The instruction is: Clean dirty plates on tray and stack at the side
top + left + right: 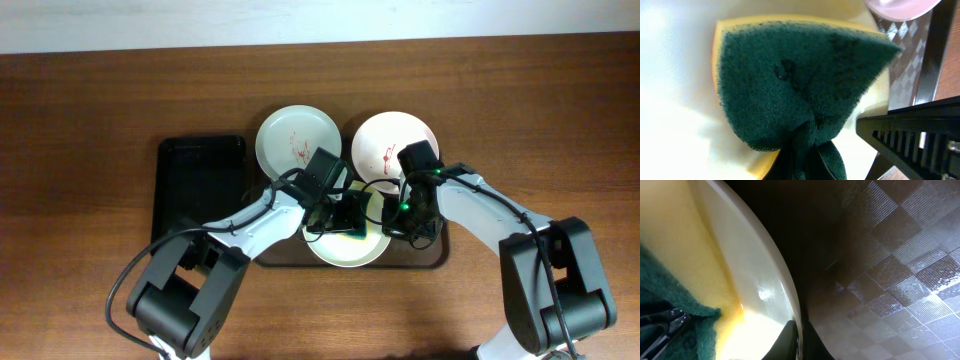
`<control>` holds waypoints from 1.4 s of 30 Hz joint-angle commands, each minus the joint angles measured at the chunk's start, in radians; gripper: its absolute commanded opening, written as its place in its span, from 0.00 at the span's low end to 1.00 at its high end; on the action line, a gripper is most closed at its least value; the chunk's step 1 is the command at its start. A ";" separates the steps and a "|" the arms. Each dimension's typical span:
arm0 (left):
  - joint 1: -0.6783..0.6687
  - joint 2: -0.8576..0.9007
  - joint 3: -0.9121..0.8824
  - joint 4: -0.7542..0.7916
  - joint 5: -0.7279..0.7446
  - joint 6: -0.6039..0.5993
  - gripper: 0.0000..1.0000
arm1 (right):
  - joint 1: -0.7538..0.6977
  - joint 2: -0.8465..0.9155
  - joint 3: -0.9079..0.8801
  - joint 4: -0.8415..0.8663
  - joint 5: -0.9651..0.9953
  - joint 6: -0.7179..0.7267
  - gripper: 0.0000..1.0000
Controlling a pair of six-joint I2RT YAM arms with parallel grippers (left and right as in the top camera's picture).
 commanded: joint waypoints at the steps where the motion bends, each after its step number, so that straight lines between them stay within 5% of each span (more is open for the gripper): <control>1: 0.011 0.040 -0.011 -0.087 -0.093 -0.010 0.00 | -0.001 -0.004 -0.004 -0.004 0.035 0.000 0.06; 6: 0.042 -0.040 -0.011 -0.162 -0.283 0.001 0.00 | -0.001 -0.004 -0.004 -0.004 0.035 0.000 0.06; 16: 0.070 -0.208 -0.011 -0.286 -0.311 0.090 0.00 | -0.001 -0.004 -0.004 -0.004 0.035 0.000 0.07; 19: 0.101 -0.280 -0.011 -0.317 -0.315 0.106 0.00 | -0.001 -0.004 -0.004 -0.004 0.035 0.000 0.18; 27: 0.216 -0.340 -0.011 -0.393 -0.435 0.142 0.00 | -0.001 -0.004 -0.004 0.003 0.035 -0.001 0.12; 42: 0.480 -0.340 -0.012 -0.426 -0.441 0.508 0.00 | 0.000 -0.109 0.063 -0.060 0.152 -0.092 0.04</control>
